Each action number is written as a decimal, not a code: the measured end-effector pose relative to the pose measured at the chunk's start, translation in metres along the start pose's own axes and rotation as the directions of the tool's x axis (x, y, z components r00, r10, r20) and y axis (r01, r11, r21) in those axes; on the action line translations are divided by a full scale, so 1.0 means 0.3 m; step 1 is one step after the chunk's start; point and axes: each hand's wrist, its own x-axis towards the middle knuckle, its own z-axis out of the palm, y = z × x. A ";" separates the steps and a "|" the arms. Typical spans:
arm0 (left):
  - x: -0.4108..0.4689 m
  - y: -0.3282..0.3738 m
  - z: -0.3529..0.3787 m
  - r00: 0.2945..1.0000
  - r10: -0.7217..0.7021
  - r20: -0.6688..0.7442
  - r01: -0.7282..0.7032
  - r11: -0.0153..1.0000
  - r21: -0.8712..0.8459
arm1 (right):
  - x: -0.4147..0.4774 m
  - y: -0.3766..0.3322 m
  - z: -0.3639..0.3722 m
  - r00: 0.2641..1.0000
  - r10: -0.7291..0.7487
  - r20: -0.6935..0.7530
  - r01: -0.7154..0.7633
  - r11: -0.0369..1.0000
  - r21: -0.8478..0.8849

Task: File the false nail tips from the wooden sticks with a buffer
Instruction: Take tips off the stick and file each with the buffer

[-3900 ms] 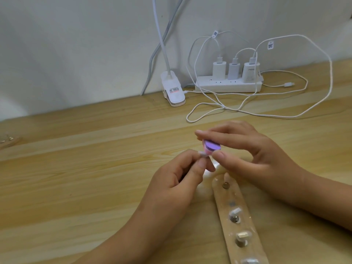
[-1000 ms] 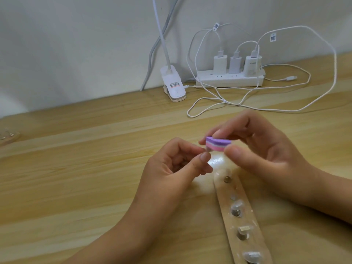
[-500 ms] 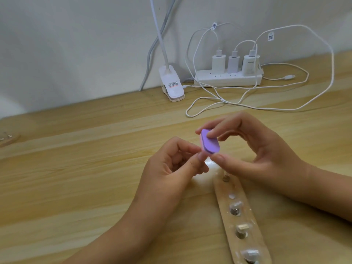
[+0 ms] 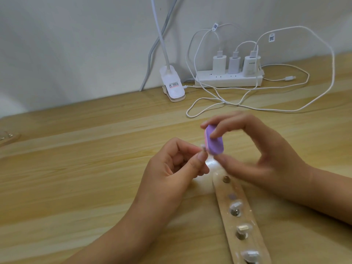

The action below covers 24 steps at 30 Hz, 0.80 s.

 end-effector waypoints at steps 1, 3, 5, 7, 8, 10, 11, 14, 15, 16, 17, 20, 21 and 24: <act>0.000 0.001 0.000 1.000 0.000 0.002 0.000 1.000 -0.008 | 0.000 0.001 0.002 0.999 -0.034 0.021 0.035 0.999 -0.020; -0.002 0.002 -0.001 1.000 -0.002 0.001 0.002 1.000 -0.005 | 0.001 0.003 0.005 0.999 -0.030 0.017 0.030 0.999 -0.025; -0.003 0.002 -0.002 1.000 0.001 -0.004 -0.001 1.000 0.006 | 0.002 0.005 -0.001 0.999 0.033 -0.018 -0.033 0.999 0.023; -0.003 0.002 -0.002 1.000 -0.002 0.000 0.002 1.000 0.000 | 0.002 0.004 0.000 1.000 0.012 0.002 -0.012 1.000 0.018; -0.003 0.002 -0.002 1.000 -0.007 0.000 0.007 1.000 -0.004 | 0.001 0.004 0.002 1.000 -0.001 0.019 0.001 1.000 0.011; -0.002 -0.002 -0.003 1.000 -0.003 -0.010 0.003 1.000 0.001 | 0.002 0.005 0.002 0.999 0.047 0.000 -0.047 0.998 0.036; -0.002 -0.003 -0.004 1.000 0.002 -0.016 -0.002 1.000 0.000 | 0.002 0.005 0.001 0.997 0.077 -0.013 -0.077 0.995 0.057; 0.000 -0.002 -0.002 1.000 0.003 -0.007 -0.003 1.000 -0.025 | 0.001 0.004 0.002 0.999 0.017 0.028 -0.018 0.999 0.037; 0.000 -0.002 -0.002 1.000 0.003 -0.001 -0.003 1.000 -0.021 | 0.001 0.004 0.004 0.999 0.006 0.033 -0.007 1.000 0.020; 0.000 -0.004 -0.003 1.000 0.003 0.000 -0.003 1.000 -0.012 | 0.002 0.006 0.003 0.999 0.028 0.017 -0.029 0.999 0.022; 0.000 -0.003 -0.003 1.000 0.003 -0.002 -0.003 1.000 -0.005 | 0.002 0.007 0.002 0.998 0.055 -0.002 -0.055 0.998 0.033; 0.000 0.001 -0.003 1.000 0.011 0.004 -0.011 1.000 -0.015 | 0.001 0.004 0.003 1.000 -0.004 0.028 0.003 1.000 0.025; -0.001 0.001 -0.003 1.000 0.013 0.004 -0.013 1.000 -0.019 | -0.001 0.004 0.005 0.998 -0.024 0.050 0.023 1.000 0.017; 0.001 -0.003 -0.009 1.000 0.010 -0.018 -0.010 1.000 -0.012 | -0.001 0.013 0.003 0.998 0.061 0.014 -0.062 0.997 0.051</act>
